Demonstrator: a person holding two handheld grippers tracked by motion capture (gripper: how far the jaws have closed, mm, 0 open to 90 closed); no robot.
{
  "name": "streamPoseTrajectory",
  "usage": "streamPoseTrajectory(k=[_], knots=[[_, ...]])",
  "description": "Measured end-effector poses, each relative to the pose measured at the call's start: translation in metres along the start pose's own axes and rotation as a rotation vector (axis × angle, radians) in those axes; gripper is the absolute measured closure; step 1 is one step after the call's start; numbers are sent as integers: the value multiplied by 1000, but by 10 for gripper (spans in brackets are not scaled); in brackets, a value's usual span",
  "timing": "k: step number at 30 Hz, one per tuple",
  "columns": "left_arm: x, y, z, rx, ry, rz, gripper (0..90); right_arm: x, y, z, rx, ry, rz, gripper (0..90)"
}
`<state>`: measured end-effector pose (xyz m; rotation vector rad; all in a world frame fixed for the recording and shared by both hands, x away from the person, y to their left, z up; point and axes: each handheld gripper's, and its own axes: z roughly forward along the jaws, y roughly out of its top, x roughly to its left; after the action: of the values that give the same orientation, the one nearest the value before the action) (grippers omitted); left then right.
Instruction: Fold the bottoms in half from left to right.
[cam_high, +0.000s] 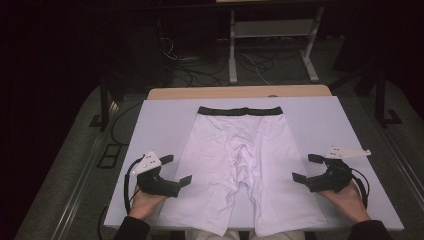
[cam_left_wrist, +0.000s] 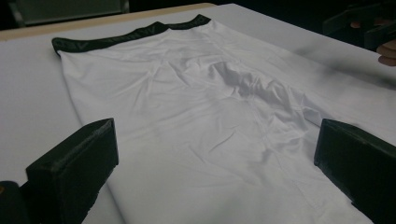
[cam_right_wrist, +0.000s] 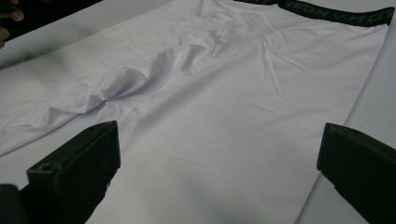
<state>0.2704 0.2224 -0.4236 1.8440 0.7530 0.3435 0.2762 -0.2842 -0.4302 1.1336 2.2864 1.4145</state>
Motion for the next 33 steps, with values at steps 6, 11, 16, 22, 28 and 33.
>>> streamPoseTrajectory(k=[6,11,16,22,28,33], knots=[[-1,0,1,-2,-14,-15,0,0,1,-3,-5,-6,-6,0],[0,-1,0,-7,-12,-25,0,-1,1,-4,-15,-9,-4,0],[0,-1,-1,-11,-8,-28,0,2,3,-3,-9,-4,-17,0],[0,-1,0,-3,-6,-24,0,5,4,0,13,-14,-30,0],[0,-2,-2,-9,-2,-34,0,7,10,-2,7,-36,-38,0],[-2,-2,-2,-16,-1,-37,0,5,15,0,25,-36,-35,0]])
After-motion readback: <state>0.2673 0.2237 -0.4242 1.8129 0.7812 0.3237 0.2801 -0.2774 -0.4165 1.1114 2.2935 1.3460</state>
